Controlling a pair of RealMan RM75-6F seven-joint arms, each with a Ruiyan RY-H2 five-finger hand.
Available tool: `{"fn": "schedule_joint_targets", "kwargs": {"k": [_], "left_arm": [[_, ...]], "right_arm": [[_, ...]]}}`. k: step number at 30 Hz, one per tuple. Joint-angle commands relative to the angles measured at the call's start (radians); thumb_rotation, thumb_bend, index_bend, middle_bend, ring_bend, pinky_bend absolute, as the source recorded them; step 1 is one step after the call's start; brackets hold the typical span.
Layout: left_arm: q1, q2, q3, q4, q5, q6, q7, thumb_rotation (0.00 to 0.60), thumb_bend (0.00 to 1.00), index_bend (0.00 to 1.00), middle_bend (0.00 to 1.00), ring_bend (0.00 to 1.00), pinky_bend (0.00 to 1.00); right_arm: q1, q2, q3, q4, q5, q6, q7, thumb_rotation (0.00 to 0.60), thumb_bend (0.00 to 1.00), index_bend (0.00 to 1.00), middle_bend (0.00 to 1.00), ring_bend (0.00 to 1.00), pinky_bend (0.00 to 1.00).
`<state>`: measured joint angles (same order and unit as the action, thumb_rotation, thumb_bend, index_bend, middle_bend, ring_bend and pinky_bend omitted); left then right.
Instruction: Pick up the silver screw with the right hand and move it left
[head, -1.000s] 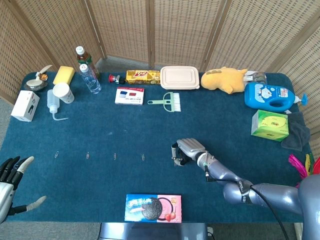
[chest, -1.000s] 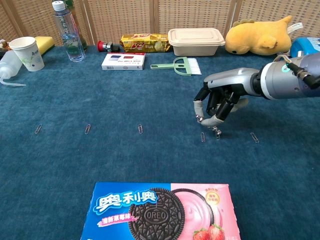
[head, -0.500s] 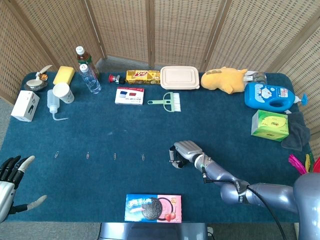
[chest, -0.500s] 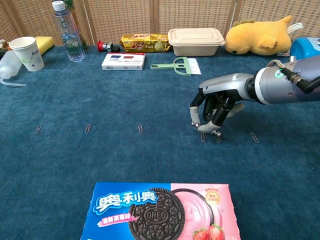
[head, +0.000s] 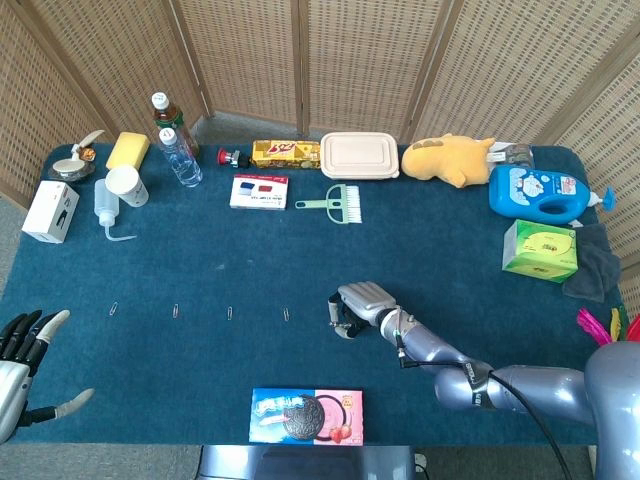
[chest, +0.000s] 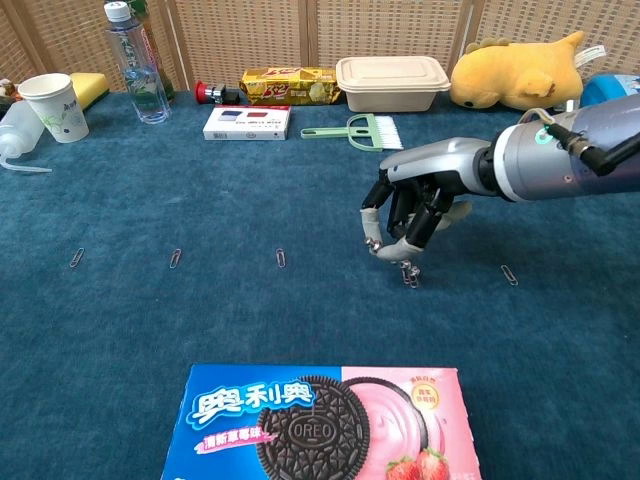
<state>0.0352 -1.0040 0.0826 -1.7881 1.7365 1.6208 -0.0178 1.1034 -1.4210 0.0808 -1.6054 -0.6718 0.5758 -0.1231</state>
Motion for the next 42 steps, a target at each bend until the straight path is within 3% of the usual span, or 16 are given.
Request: {"fn": "schedule_joint_targets", "kwargs": {"k": [1,11,24,31,42], "left_arm": [[0.0,0.0,0.001,0.002,-0.001,-0.001,-0.002,0.423,0.2,0.02,0.11,0.02,0.03],[-0.001,-0.003,-0.002,0.007,-0.003,-0.002,-0.004,0.421,0.2,0.02,0.11,0.02,0.03],[-0.008,-0.009,-0.001,-0.012,0.005,-0.014,0.014,0.422,0.2,0.02,0.11,0.01,0.03],[-0.002,-0.008,0.001,-0.012,0.003,-0.007,0.016,0.423,0.2,0.02,0.11,0.01,0.03],[0.003,-0.003,0.002,-0.015,-0.001,-0.003,0.02,0.422,0.2,0.02,0.11,0.01,0.03]], "right_arm": [[0.006,-0.006,-0.003,0.006,0.007,0.0,-0.004,0.6,0.43,0.63,0.89,0.9,0.99],[0.013,0.001,-0.011,0.007,0.021,0.007,-0.003,0.6,0.43,0.63,0.89,0.9,0.99],[-0.039,0.142,0.059,-0.072,-0.021,0.072,0.072,0.6,0.43,0.64,0.89,0.9,0.99],[-0.062,0.179,0.102,-0.013,0.006,0.093,0.116,0.6,0.43,0.64,0.89,0.9,0.99],[-0.048,0.126,0.102,0.116,0.089,0.081,0.096,0.6,0.43,0.62,0.88,0.89,0.99]]}}
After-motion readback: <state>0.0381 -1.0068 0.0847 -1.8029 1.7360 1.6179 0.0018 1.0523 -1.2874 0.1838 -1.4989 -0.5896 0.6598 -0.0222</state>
